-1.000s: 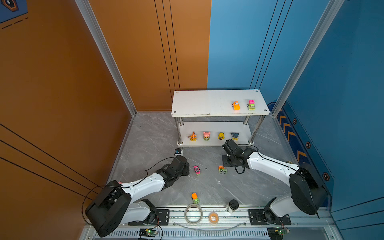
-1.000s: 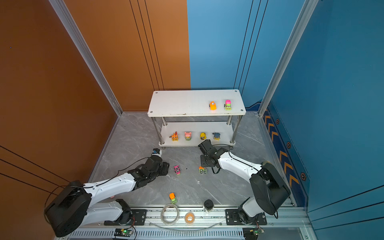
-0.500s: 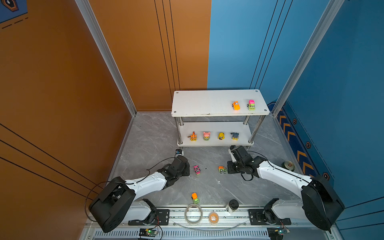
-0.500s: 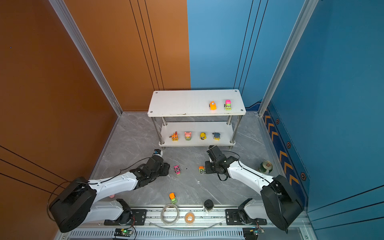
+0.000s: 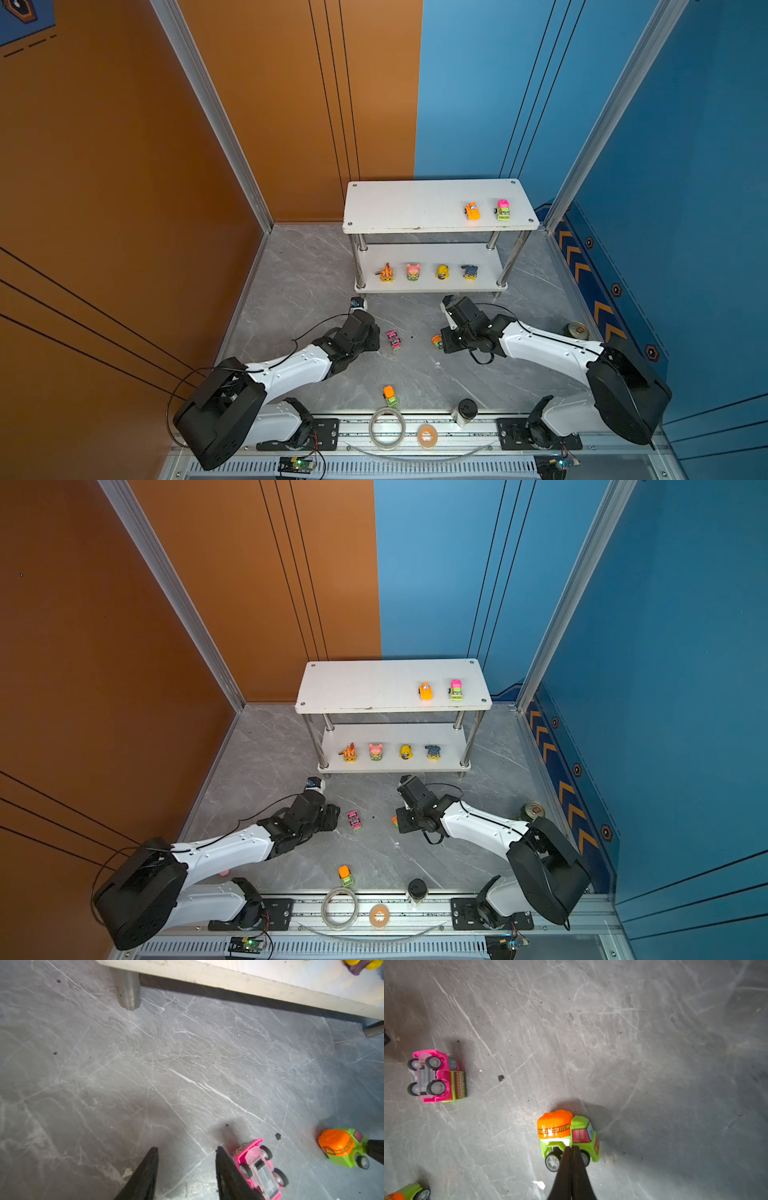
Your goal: Place and organize the plastic toys onto the shelf
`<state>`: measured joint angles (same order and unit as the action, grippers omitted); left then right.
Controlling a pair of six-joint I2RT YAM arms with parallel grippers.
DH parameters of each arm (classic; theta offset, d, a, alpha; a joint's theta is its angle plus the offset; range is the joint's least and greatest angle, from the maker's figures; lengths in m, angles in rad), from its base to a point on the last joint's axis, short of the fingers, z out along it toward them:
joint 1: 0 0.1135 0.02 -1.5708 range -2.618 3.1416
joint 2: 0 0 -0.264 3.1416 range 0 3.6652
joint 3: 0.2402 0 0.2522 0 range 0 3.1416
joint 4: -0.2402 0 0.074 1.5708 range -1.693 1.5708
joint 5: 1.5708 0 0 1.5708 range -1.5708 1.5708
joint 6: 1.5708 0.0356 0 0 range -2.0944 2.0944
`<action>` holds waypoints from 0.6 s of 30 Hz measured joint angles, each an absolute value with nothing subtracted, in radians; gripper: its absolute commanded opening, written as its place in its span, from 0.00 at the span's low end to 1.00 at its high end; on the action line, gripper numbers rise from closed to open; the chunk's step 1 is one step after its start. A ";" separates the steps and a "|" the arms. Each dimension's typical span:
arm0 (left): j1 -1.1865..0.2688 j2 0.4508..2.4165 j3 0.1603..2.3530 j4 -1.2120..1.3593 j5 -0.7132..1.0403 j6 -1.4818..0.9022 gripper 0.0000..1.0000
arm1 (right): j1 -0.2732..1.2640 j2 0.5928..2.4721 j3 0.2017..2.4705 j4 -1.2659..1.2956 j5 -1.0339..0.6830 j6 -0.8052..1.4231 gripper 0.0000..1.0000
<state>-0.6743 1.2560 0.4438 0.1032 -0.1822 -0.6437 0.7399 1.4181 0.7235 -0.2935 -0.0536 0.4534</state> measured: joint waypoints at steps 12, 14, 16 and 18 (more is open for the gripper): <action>-0.672 1.228 0.432 0.090 -0.182 -0.644 0.47 | 0.805 1.330 0.580 -0.123 0.032 0.513 0.00; -0.672 1.225 0.431 0.086 -0.182 -0.644 0.47 | 0.820 1.282 0.527 -0.094 0.041 0.526 0.00; -0.672 1.225 0.430 0.086 -0.182 -0.645 0.47 | 0.833 1.235 0.471 -0.084 0.049 0.541 0.00; -0.672 1.225 0.430 0.086 -0.182 -0.645 0.47 | 0.840 1.199 0.420 -0.089 0.055 0.559 0.00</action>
<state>-0.6724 1.2247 0.4305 0.0860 -0.1822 -0.6449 0.8402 1.1992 0.4198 -0.0891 0.0547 0.5591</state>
